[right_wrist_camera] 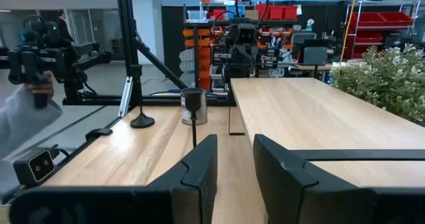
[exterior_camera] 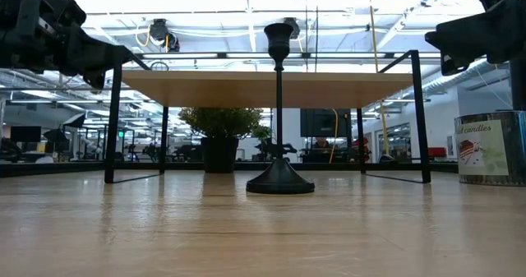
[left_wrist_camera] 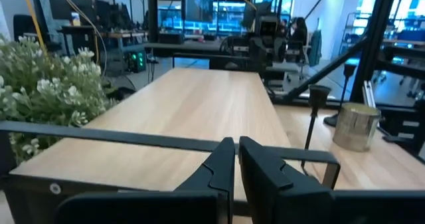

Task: Pick & Place candle stick holders
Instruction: Put the bottom left black candle holder on the shelf

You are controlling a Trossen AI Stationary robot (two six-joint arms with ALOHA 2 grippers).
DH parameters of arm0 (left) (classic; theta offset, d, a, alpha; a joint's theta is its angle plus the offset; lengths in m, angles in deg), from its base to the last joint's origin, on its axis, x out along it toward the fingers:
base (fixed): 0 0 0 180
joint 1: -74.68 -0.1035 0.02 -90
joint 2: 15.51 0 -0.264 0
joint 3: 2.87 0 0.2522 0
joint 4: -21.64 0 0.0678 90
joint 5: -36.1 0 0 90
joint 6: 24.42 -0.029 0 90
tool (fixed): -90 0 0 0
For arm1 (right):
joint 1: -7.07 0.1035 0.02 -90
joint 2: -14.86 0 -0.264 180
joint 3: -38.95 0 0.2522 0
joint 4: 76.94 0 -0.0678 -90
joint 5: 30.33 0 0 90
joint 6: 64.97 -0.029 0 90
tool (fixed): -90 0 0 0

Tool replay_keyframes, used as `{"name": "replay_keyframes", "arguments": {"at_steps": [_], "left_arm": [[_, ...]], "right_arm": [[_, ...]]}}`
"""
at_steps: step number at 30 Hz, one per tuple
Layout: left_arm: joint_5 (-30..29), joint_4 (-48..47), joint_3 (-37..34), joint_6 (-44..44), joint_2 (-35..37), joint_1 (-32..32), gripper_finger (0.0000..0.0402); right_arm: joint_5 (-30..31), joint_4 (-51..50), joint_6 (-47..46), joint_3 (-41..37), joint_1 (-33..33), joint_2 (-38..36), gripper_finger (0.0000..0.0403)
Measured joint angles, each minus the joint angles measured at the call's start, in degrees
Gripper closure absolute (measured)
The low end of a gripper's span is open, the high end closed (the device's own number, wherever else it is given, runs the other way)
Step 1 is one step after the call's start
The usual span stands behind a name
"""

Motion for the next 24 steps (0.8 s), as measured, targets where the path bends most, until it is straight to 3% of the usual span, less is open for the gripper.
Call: {"name": "replay_keyframes", "arguments": {"at_steps": [7, 11, 15, 19, 24], "left_arm": [[-0.6, 2.0, 0.0, 0.4, 0.0, 0.0, 0.0371], [-0.2, 2.8, 0.0, 4.6, 0.0, 0.0, 0.0371], [7.0, 9.0, 0.0, 8.3, 0.0, 0.0, 0.0371], [16.6, 20.2, 0.0, 3.6, 0.0, 0.5, 0.0371], [19.6, 22.5, 0.4, -1.5, -0.1, 3.2, 0.0348]], "right_arm": [[0.1, 1.9, 0.3, 0.0, 0.0, 0.0, 0.0312], [0.1, 8.1, 6.3, 0.0, 0.0, 0.0, 0.0312], [0.0, 12.7, 12.3, 0.0, 0.0, 0.4, 0.0312], [-0.1, 15.0, 13.8, 0.0, 0.0, 1.5, 0.0312], [-0.1, 15.0, 13.5, 0.0, 0.0, 3.1, 0.0312]]}}
